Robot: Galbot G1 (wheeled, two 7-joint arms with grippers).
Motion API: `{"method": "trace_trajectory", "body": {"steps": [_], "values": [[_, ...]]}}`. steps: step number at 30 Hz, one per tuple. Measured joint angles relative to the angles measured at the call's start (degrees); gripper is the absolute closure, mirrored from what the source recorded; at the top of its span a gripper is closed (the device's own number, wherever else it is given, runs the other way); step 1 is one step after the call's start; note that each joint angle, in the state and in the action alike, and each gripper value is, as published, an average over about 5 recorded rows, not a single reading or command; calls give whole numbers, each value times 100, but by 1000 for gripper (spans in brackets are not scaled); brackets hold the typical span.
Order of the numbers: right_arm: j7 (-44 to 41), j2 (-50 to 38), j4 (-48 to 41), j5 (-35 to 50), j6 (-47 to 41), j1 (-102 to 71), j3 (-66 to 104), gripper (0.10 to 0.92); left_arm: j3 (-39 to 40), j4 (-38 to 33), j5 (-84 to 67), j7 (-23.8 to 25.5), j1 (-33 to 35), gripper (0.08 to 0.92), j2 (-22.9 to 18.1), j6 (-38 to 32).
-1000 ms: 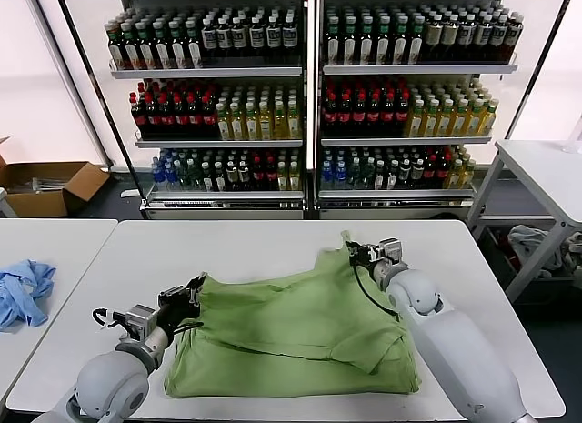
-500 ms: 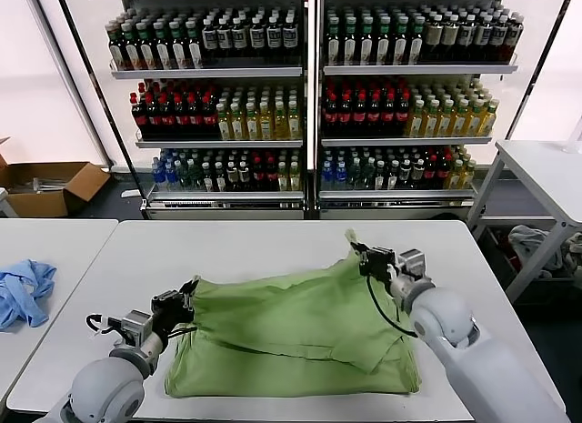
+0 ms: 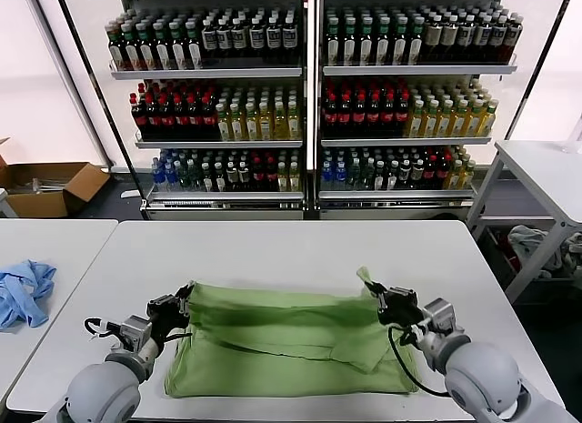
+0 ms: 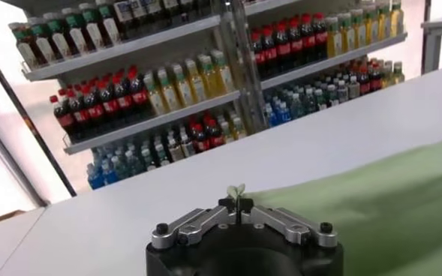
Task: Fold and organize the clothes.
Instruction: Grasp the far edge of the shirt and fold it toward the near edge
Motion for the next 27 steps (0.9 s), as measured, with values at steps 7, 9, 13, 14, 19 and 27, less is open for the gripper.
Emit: {"method": "trace_trajectory", "body": {"steps": [7,9,13,14,19,27], "values": [[70,-95,126,-153,78,-593,213,918,-12,-59,218,-14,187,914,18,54],[112,-100,138,-178,103,-712,227,918,-2,-78,289,-41,261,914,7,67],[236,-110,157,-210,162,-924,233,918,46,-71,442,-117,423,914,-44,68],[269,-114,171,-214,175,-974,239,918,54,-66,484,-138,465,914,-58,67],[429,-124,265,-230,207,-1199,284,918,51,-93,696,-252,668,914,-125,64],[781,-37,392,-267,252,-1513,198,918,111,-119,1026,-509,986,914,-250,10]]}}
